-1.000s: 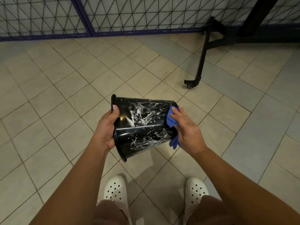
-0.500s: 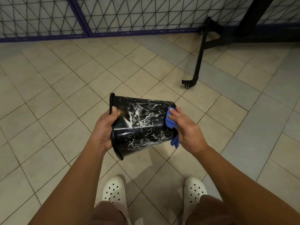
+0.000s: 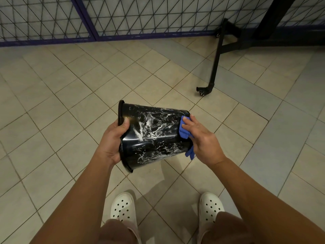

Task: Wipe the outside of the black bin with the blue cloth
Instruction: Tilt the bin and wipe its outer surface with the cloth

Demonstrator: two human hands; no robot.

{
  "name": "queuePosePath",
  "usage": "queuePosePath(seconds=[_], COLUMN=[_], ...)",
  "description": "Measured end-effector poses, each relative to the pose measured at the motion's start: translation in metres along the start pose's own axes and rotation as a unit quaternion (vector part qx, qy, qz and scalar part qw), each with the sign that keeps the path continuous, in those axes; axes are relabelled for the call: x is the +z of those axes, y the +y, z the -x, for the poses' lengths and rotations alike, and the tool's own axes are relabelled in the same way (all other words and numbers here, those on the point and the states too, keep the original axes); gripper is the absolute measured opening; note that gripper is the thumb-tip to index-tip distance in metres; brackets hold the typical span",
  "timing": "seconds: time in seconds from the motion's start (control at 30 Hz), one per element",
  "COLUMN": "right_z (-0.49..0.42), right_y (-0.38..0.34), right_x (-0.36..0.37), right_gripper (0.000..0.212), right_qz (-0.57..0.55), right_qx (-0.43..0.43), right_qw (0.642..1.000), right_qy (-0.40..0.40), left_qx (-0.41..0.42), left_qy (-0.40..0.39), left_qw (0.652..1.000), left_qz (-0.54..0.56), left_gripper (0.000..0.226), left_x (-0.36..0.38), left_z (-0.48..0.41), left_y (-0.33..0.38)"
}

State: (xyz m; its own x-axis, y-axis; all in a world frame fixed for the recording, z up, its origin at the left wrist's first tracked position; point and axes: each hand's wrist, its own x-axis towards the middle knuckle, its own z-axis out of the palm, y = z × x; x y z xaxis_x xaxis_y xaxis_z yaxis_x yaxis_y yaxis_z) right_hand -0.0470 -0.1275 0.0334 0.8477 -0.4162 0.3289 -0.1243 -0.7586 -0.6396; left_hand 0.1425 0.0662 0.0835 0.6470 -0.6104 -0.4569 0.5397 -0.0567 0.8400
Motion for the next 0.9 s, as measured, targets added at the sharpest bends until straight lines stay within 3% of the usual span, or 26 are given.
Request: queuePosePath(seconds=[0.13, 0.3, 0.53, 0.67, 0.83, 0.9], right_z=[-0.007, -0.009, 0.003, -0.002, 0.003, 0.003], right_y=[-0.002, 0.0, 0.003, 0.004, 0.003, 0.001], right_x=[0.003, 0.014, 0.023, 0.023, 0.023, 0.026], right_gripper=[0.044, 0.044, 0.045, 0.047, 0.042, 0.041], right_qz=[0.01, 0.018, 0.022, 0.004, -0.017, -0.045], right_qx=[-0.011, 0.124, 0.058, 0.125, 0.127, 0.179], right_qw=[0.999, 0.992, 0.996, 0.991, 0.991, 0.982], right_qy=[-0.038, -0.004, -0.067, -0.036, -0.038, -0.045], left_qx=[-0.003, -0.002, -0.028, -0.019, -0.026, -0.032], left_qy=[-0.014, -0.012, 0.0, -0.014, -0.004, -0.004], left_qw=[1.0, 0.999, 0.999, 0.999, 0.999, 0.998], left_qz=[-0.01, -0.033, -0.026, -0.031, -0.045, -0.051], left_gripper=[0.045, 0.04, 0.04, 0.046, 0.035, 0.037], left_x=[-0.001, 0.0, -0.004, -0.006, -0.009, -0.01], left_z=[-0.001, -0.004, -0.006, -0.006, -0.007, -0.007], left_y=[0.001, -0.006, -0.017, -0.016, -0.018, -0.022])
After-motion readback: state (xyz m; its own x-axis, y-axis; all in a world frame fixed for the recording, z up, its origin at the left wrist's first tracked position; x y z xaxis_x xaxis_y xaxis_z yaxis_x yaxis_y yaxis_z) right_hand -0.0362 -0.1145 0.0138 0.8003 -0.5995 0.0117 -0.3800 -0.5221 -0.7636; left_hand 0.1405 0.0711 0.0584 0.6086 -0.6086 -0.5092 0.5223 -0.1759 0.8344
